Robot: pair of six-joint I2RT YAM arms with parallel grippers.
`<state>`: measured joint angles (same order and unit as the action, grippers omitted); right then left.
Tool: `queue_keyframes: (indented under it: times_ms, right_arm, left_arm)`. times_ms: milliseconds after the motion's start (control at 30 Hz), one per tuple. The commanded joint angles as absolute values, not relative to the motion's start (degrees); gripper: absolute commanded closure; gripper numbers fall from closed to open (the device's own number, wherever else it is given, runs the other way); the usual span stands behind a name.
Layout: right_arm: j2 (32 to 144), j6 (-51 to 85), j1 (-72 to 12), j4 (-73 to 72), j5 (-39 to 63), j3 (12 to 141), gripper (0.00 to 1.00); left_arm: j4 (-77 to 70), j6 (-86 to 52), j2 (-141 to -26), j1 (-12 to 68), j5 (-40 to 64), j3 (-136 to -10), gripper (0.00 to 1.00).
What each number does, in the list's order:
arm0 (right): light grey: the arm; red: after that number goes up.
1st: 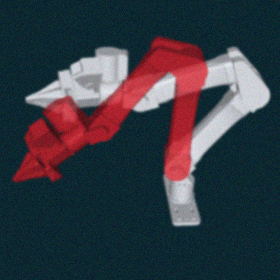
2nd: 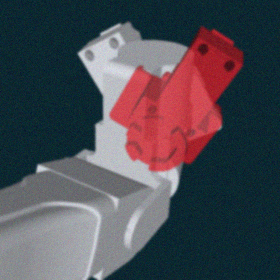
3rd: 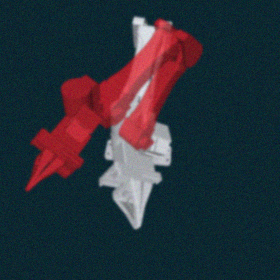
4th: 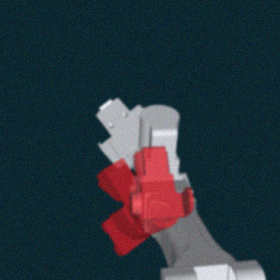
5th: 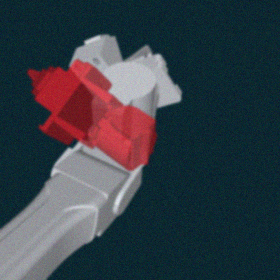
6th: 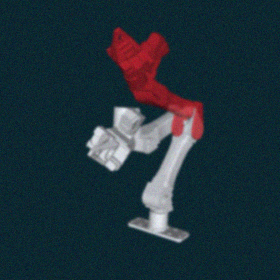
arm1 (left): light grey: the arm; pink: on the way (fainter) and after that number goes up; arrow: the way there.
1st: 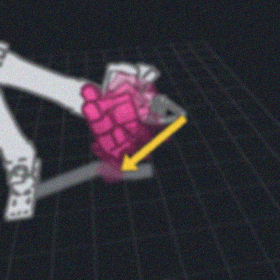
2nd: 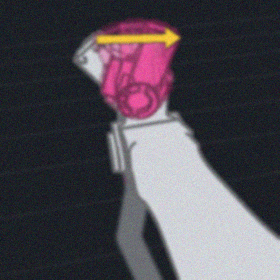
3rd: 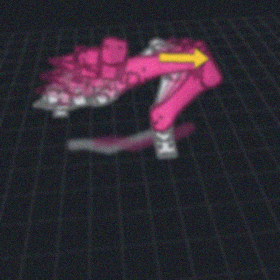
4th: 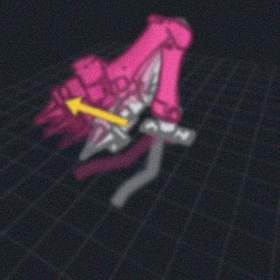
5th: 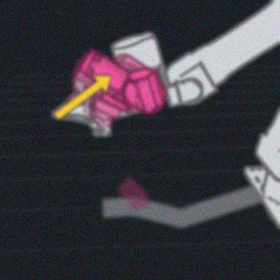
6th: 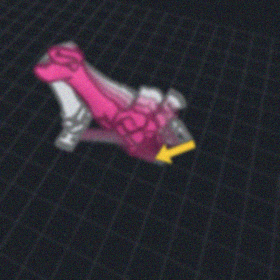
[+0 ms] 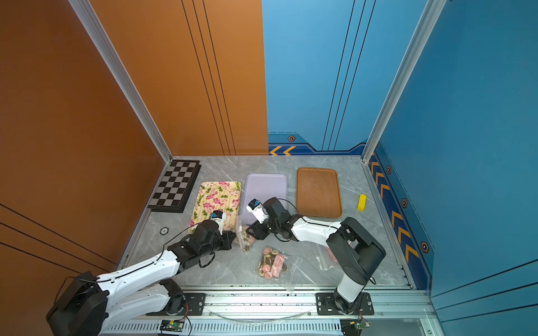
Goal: Pour cookies out of the ziploc bag
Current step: Open the ziploc bag at the center of the board.
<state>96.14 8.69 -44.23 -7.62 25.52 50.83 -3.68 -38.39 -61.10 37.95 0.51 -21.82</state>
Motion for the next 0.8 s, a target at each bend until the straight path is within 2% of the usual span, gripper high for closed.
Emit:
queue_keyframes:
  times_ms: [0, 567, 633, 767]
  right_arm:
    - [97.16, 6.59, -44.5, -5.43, 26.35, 51.64, 0.5]
    - [100.9, 2.38, -48.66, -1.15, 28.33, 57.58, 0.48]
    - [100.98, 2.18, -48.77, -1.1, 28.21, 57.62, 0.51]
    - [101.1, 2.18, -48.8, -0.97, 27.97, 57.7, 0.65]
  left_arm:
    - [-4.39, -36.95, -61.68, 38.23, 0.66, -21.58, 1.0]
    - [-8.73, -35.93, -64.2, 38.89, 3.42, -22.27, 1.0]
    - [-9.01, -35.75, -65.08, 39.35, 3.45, -22.7, 1.0]
    - [-9.1, -35.75, -66.13, 39.81, 2.75, -23.46, 1.0]
